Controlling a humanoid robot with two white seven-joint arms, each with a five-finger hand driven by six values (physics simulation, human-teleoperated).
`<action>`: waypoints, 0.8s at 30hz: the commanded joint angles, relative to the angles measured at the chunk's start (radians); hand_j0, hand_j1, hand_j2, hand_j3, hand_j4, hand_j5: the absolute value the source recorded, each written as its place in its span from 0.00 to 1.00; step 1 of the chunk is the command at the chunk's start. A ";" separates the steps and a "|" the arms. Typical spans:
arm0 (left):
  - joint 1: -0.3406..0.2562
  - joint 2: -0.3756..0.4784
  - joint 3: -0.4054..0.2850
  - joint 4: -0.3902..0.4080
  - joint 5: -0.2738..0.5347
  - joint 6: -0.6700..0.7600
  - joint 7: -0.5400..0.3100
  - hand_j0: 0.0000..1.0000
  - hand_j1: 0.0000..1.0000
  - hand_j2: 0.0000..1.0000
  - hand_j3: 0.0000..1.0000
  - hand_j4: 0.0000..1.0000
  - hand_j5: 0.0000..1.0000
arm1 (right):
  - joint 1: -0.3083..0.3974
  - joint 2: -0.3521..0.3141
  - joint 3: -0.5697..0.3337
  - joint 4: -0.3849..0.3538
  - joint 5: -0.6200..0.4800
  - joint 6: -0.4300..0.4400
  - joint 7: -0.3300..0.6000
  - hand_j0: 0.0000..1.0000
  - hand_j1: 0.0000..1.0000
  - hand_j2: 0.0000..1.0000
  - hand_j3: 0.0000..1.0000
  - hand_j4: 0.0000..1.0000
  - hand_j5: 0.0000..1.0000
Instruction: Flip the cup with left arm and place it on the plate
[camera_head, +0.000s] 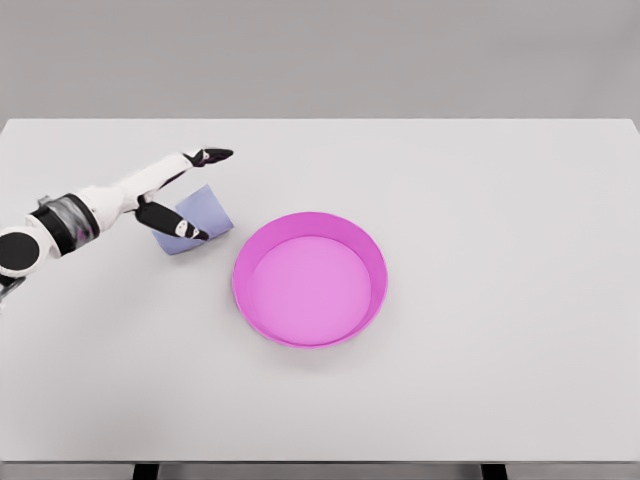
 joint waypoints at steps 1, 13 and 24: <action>0.002 -0.026 -0.002 0.027 0.004 0.007 0.000 1.00 1.00 1.00 1.00 1.00 1.00 | 0.000 0.000 0.000 0.000 0.000 0.000 0.000 1.00 1.00 1.00 1.00 1.00 1.00; 0.014 -0.030 -0.002 0.037 0.007 0.010 0.000 1.00 1.00 1.00 1.00 1.00 1.00 | 0.000 0.000 0.000 0.000 0.000 0.000 0.000 1.00 1.00 1.00 1.00 1.00 1.00; 0.015 -0.038 -0.004 0.070 0.007 0.025 0.003 1.00 1.00 1.00 1.00 1.00 1.00 | 0.000 0.000 0.000 0.000 0.000 0.000 0.000 1.00 1.00 1.00 1.00 1.00 1.00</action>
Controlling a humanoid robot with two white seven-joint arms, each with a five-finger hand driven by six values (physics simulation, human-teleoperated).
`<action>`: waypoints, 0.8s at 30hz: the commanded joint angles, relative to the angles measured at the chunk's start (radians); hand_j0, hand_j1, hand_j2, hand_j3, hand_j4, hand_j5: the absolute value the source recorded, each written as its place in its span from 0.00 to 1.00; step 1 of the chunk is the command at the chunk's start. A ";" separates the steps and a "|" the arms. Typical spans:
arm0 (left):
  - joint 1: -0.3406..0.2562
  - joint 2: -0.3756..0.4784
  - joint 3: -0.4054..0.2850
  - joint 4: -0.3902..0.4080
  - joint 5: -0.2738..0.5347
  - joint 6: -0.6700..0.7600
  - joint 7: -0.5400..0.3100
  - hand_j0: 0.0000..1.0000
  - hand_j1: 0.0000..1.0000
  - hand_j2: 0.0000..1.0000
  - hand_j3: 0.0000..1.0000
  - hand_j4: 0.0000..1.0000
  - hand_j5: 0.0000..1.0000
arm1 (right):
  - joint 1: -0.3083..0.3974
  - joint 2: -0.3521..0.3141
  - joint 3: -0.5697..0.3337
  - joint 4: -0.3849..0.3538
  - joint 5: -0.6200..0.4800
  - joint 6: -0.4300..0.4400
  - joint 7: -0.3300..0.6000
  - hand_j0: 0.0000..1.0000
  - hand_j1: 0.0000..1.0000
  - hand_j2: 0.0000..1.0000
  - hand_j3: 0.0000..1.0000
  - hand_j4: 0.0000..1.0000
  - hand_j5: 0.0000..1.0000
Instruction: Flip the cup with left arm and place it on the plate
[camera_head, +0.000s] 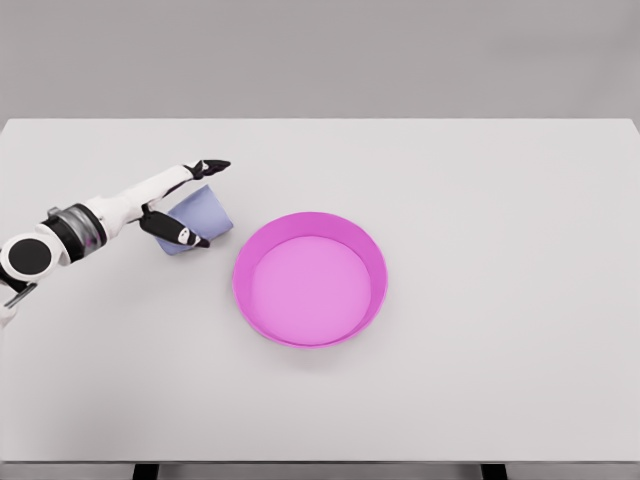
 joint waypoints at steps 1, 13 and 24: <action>0.000 -0.001 0.000 0.004 0.002 0.008 0.000 0.99 0.99 0.99 0.99 0.99 0.99 | 0.000 0.000 0.000 0.000 0.000 0.000 0.000 1.00 1.00 1.00 1.00 1.00 1.00; 0.000 -0.001 -0.022 0.004 0.022 0.014 0.000 0.62 0.62 0.62 0.62 0.62 0.62 | 0.000 0.000 0.000 0.000 0.000 0.000 0.000 1.00 1.00 1.00 1.00 1.00 1.00; -0.003 0.033 0.034 -0.142 0.104 0.005 -0.003 0.57 0.57 0.57 0.57 0.57 0.57 | 0.000 0.000 0.000 0.000 0.000 0.000 0.000 1.00 1.00 1.00 1.00 1.00 1.00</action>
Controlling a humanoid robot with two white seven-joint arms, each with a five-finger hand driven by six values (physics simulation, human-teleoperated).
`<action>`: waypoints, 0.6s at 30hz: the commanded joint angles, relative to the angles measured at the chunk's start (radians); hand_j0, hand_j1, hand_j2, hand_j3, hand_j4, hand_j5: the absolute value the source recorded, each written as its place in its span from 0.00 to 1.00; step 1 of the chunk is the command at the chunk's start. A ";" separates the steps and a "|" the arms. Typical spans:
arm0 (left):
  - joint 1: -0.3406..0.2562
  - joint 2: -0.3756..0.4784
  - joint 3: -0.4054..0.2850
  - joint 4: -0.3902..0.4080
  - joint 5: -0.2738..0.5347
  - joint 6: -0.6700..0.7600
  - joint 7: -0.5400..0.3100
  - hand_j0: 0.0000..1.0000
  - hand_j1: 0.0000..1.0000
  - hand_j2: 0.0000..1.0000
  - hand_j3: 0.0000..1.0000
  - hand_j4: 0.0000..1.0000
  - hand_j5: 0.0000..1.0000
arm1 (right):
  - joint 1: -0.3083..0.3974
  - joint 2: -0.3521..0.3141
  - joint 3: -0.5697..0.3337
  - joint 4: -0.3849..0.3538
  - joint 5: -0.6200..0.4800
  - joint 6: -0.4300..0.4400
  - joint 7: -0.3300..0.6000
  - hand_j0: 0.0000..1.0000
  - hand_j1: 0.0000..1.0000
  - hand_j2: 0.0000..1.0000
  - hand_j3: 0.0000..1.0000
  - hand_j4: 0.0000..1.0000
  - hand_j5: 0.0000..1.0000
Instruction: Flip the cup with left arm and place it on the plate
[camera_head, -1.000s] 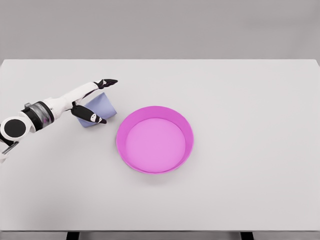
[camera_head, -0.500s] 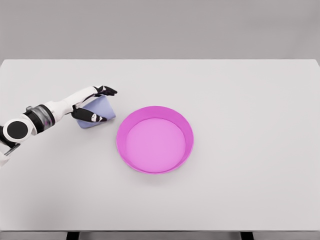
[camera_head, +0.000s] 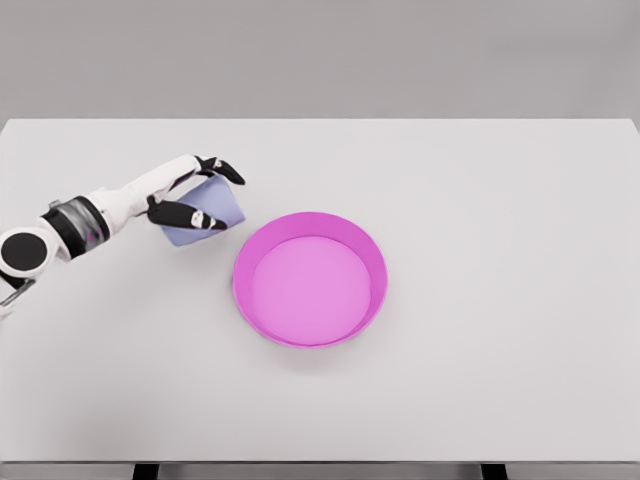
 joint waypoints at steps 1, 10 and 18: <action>0.002 0.007 0.026 -0.045 0.021 -0.008 0.000 0.57 0.57 0.57 0.57 0.57 0.57 | 0.000 0.000 0.000 0.000 0.000 -0.001 0.000 1.00 1.00 1.00 1.00 1.00 1.00; 0.009 -0.092 0.060 -0.080 0.054 -0.395 0.007 0.58 0.58 0.58 0.58 0.58 0.58 | 0.000 0.000 0.000 0.000 0.000 0.000 0.000 1.00 1.00 1.00 1.00 1.00 1.00; 0.044 -0.203 0.054 -0.051 0.126 -0.584 0.185 0.58 0.58 0.58 0.58 0.58 0.58 | 0.000 0.000 0.000 0.000 0.000 -0.001 0.000 1.00 1.00 1.00 1.00 1.00 1.00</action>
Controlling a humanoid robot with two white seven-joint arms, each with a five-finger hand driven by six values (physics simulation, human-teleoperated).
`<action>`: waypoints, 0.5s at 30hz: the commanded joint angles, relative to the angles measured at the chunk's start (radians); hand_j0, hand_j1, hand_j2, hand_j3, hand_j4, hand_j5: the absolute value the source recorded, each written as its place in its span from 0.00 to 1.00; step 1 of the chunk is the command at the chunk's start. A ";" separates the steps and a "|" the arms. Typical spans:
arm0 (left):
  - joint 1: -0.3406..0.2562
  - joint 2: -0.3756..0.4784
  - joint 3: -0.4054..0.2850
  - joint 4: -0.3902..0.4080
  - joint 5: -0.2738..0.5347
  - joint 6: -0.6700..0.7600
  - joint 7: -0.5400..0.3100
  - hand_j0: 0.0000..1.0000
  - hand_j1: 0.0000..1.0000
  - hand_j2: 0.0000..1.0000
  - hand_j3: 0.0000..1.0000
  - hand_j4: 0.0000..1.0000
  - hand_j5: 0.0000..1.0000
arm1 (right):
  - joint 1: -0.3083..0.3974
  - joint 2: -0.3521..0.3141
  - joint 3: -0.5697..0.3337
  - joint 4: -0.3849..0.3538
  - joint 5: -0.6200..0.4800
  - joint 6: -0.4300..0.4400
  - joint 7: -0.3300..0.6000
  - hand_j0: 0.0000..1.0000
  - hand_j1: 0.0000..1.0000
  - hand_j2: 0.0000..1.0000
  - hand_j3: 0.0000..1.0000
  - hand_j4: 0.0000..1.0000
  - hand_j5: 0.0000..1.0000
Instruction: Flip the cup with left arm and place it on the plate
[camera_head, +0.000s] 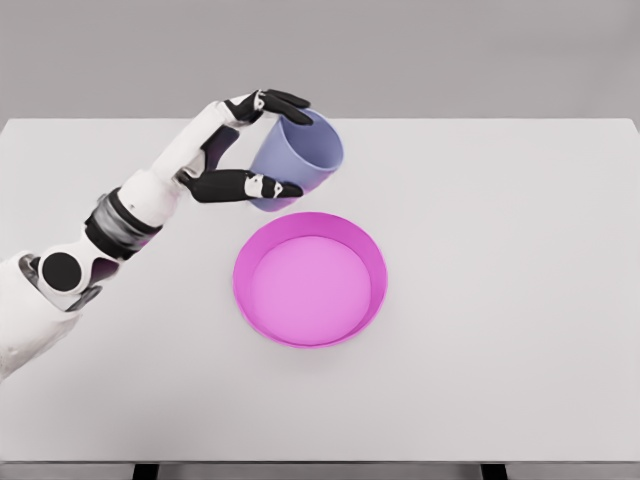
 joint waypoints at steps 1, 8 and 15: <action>0.003 -0.040 0.002 0.021 0.028 -0.032 0.032 0.58 0.58 0.58 0.58 0.58 0.58 | 0.000 0.000 0.000 0.000 0.000 0.000 0.000 1.00 1.00 1.00 1.00 1.00 1.00; 0.078 -0.134 0.000 0.044 0.016 -0.032 0.032 0.52 0.52 0.52 0.52 0.52 0.52 | 0.000 0.000 0.000 0.000 0.000 -0.001 0.000 1.00 1.00 1.00 1.00 1.00 1.00; 0.167 -0.165 0.103 0.038 0.016 -0.032 0.098 0.53 0.53 0.53 0.53 0.53 0.53 | 0.000 0.000 0.000 0.000 0.000 0.000 0.000 1.00 1.00 1.00 1.00 1.00 1.00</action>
